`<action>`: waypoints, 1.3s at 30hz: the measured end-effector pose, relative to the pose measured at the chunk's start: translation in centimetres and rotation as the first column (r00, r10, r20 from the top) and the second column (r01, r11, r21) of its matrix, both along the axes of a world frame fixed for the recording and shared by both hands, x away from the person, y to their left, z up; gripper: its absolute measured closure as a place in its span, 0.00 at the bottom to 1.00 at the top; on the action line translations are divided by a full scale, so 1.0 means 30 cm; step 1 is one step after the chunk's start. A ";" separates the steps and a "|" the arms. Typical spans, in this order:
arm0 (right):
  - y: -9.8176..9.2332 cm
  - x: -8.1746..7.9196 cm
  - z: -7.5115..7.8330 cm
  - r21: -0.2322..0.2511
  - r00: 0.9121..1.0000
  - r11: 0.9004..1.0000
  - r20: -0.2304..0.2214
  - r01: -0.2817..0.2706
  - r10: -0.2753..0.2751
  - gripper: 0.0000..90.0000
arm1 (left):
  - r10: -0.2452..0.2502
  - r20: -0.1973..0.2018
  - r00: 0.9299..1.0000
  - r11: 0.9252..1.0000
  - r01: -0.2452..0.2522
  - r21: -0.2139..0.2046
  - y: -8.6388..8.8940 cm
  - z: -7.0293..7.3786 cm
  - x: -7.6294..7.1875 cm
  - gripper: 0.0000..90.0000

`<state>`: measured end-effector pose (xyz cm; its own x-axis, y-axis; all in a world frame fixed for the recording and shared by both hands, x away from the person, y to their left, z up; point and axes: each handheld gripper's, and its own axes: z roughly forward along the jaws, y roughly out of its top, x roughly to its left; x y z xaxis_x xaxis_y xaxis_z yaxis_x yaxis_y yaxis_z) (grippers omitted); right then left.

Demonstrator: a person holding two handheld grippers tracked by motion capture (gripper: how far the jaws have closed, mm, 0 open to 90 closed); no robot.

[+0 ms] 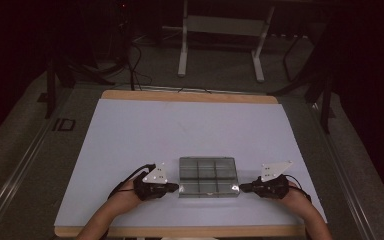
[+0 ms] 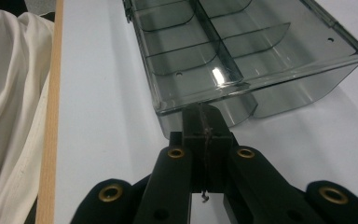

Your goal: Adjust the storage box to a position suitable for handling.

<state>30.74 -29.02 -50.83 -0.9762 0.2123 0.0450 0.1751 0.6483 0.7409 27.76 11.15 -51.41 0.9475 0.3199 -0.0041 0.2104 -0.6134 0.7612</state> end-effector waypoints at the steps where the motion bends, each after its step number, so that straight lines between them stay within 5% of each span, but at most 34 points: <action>1: 0.000 0.000 0.000 0.000 1.000 1.000 0.000 0.000 0.000 1.00 | 0.000 0.000 1.000 1.000 0.000 0.000 0.000 0.000 0.000 1.00; 14: 0.006 0.009 0.018 0.019 1.000 1.000 0.011 0.014 -0.014 0.99 | 0.026 0.011 1.000 0.999 -0.026 -0.032 0.001 0.011 0.024 1.00; 24: -0.004 0.016 0.048 0.078 0.995 0.993 0.054 0.084 -0.089 0.74 | 0.091 0.038 0.995 0.994 -0.088 -0.068 0.010 0.040 0.038 0.68; 31: 0.001 0.023 0.067 0.104 0.988 0.988 0.089 0.115 -0.124 0.65 | 0.118 0.063 0.991 0.989 -0.111 -0.097 0.010 0.065 0.042 0.66; 39: 0.008 0.028 0.084 0.123 0.978 0.983 0.142 0.135 -0.153 0.67 | 0.140 0.082 0.987 0.985 -0.131 -0.113 0.007 0.077 0.060 0.67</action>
<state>31.57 -28.78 -48.30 -0.9331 0.3531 -0.0685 0.1415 0.5354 0.8327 29.56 11.35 -49.11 0.8934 0.4477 0.0373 0.2143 -0.4976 0.8405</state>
